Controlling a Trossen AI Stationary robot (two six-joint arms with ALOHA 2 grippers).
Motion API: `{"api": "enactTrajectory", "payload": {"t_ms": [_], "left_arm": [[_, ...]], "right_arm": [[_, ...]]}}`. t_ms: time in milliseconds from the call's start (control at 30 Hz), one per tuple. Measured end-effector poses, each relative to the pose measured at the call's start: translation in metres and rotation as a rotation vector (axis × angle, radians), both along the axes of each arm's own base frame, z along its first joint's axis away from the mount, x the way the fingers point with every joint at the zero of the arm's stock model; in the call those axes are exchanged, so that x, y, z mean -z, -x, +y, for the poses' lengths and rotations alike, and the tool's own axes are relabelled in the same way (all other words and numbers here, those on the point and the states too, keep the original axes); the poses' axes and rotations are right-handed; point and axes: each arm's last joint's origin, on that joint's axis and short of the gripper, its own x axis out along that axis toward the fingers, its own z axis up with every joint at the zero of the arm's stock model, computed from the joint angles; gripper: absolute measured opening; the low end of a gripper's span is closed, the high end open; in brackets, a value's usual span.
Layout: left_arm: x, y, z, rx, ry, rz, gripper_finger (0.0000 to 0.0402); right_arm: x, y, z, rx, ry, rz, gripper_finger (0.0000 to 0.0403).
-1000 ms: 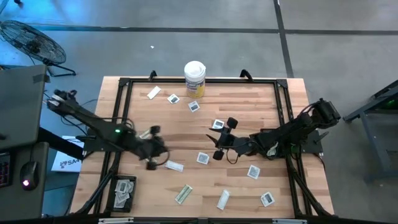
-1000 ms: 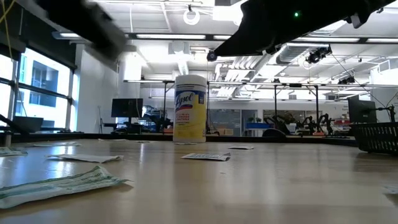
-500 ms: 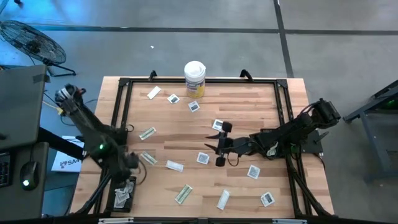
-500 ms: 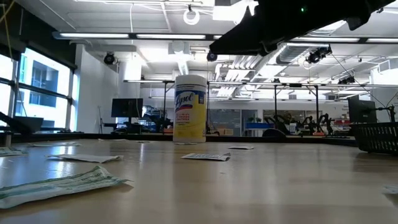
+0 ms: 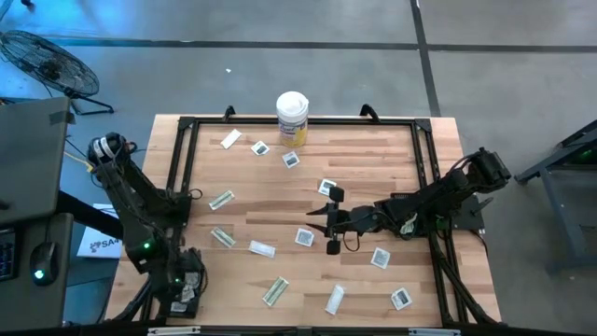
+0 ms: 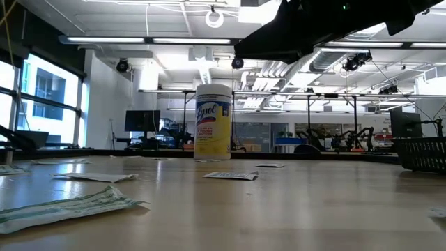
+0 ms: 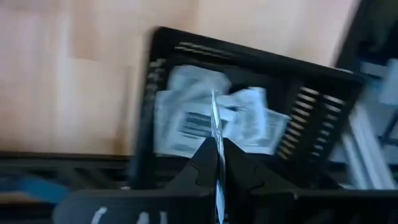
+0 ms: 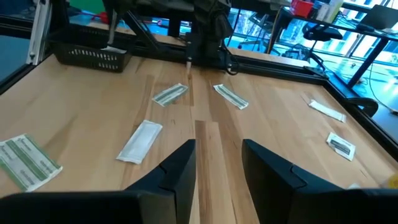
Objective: Pick & Place First Aid Supplies
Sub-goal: Put the white towelette sachet into the left black bin
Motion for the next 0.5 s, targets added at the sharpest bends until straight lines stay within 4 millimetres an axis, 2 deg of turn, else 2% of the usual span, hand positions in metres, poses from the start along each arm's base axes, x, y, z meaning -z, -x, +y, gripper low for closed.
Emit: {"api": "enactTrajectory", "payload": {"t_ms": [267, 500], "left_arm": [[-0.001, 0.007, -0.005, 0.004, -0.015, -0.050, 0.0001], [-0.004, 0.003, -0.013, -0.005, 0.077, -0.081, 0.0001]], "right_arm": [[0.000, 0.000, 0.000, 0.000, 0.000, 0.000, 0.0124], [0.000, 0.000, 0.000, 0.000, 0.000, 0.000, 0.0124]]}}
